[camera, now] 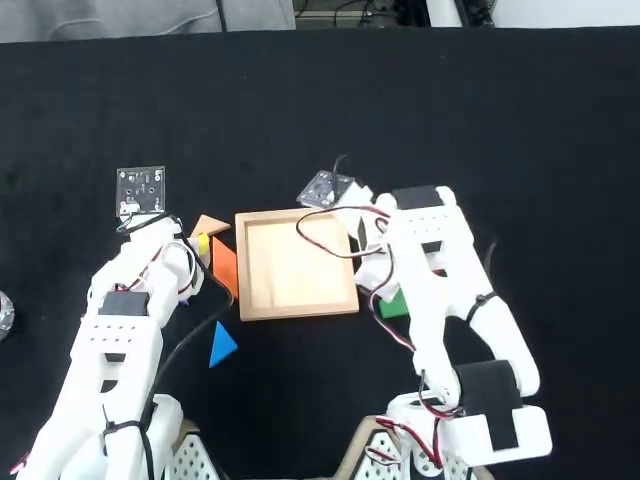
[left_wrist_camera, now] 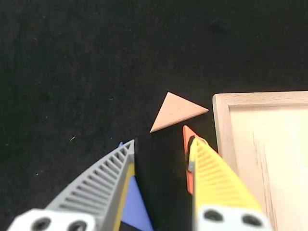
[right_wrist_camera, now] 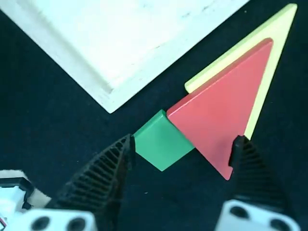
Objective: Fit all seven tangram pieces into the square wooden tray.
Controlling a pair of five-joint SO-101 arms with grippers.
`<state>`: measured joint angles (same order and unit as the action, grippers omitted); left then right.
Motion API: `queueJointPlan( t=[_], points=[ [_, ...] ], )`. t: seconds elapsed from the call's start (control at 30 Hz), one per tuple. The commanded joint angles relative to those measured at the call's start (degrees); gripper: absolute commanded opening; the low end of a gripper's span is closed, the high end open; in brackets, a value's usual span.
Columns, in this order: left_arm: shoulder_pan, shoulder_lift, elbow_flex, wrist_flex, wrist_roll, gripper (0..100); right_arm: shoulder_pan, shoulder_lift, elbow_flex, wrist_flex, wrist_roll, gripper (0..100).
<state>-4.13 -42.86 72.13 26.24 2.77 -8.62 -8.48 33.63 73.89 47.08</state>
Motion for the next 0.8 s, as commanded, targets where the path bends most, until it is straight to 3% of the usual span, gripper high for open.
queueJointPlan(
  t=[0.0,0.23,0.5,0.77],
  points=[
    [-0.22,-1.05,-0.48,-1.05,0.18,19,-0.88,-1.98,-0.4,0.44,0.53,31.9],
    [-0.22,-1.05,-0.48,-0.97,0.09,19,-0.53,-1.98,-0.31,0.09,-0.53,33.4],
    [-0.22,-1.05,-0.48,-0.97,0.09,19,-0.53,-1.98,2.07,-2.29,-0.18,56.0],
    [-0.22,-1.05,-0.4,-0.97,0.09,19,3.08,-1.27,2.68,-6.86,0.62,56.2]
  ],
)
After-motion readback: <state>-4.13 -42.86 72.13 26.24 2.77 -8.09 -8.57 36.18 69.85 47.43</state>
